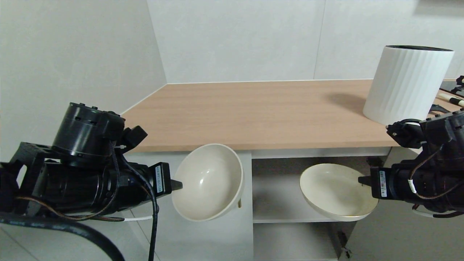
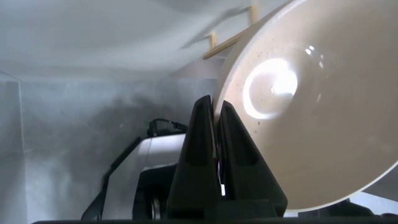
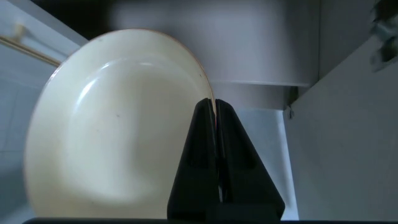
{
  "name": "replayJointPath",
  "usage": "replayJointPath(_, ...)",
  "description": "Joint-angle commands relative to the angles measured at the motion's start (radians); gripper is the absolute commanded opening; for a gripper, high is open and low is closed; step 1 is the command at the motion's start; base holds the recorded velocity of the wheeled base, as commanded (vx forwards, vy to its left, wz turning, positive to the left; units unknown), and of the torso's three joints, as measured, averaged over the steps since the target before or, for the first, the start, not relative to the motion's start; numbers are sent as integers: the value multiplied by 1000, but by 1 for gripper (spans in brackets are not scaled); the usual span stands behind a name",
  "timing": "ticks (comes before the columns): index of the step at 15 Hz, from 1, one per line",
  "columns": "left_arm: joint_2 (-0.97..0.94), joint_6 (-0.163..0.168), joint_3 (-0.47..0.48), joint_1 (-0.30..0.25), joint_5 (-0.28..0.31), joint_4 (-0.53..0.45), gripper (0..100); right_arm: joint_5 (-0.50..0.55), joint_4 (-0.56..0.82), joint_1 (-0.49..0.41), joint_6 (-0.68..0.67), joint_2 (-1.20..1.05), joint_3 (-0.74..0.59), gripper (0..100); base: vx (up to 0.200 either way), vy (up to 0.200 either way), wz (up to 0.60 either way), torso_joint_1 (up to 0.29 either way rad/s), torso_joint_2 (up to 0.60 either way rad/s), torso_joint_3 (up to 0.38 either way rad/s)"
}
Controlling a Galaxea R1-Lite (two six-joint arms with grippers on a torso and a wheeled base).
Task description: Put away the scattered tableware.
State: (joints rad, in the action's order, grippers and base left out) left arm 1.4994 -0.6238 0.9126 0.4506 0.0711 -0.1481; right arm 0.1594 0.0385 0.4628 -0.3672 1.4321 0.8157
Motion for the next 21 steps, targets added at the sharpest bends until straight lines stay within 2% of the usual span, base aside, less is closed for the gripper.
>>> replayJointPath(1, 4, -1, 0, -1, -1, -1, 0, 0, 0, 0, 1, 2, 0, 0, 0, 0, 0, -168, 461, 300)
replayJointPath(7, 7, -2, 0, -1, -1, -1, 0, -1, 0, 2, 1, 2, -4, 0, 0, 0, 0, -127, 422, 294)
replayJointPath(17, 12, -2, 0, 0, -1, -1, 0, -1, -16, -4, 1, 40, 0, 0, 0, 0, 0, -6, 30, 20)
replayJointPath(20, 12, -2, 0, -1, -1, -1, 0, -57, -14, -70, 50, 83, -4, 0, 0, 0, 0, 0, 0, 0)
replayJointPath(21, 12, -2, 0, 0, 1, -1, 0, -110, -16, -127, 76, 146, -4, 0, 0, 0, 0, 0, 0, 0)
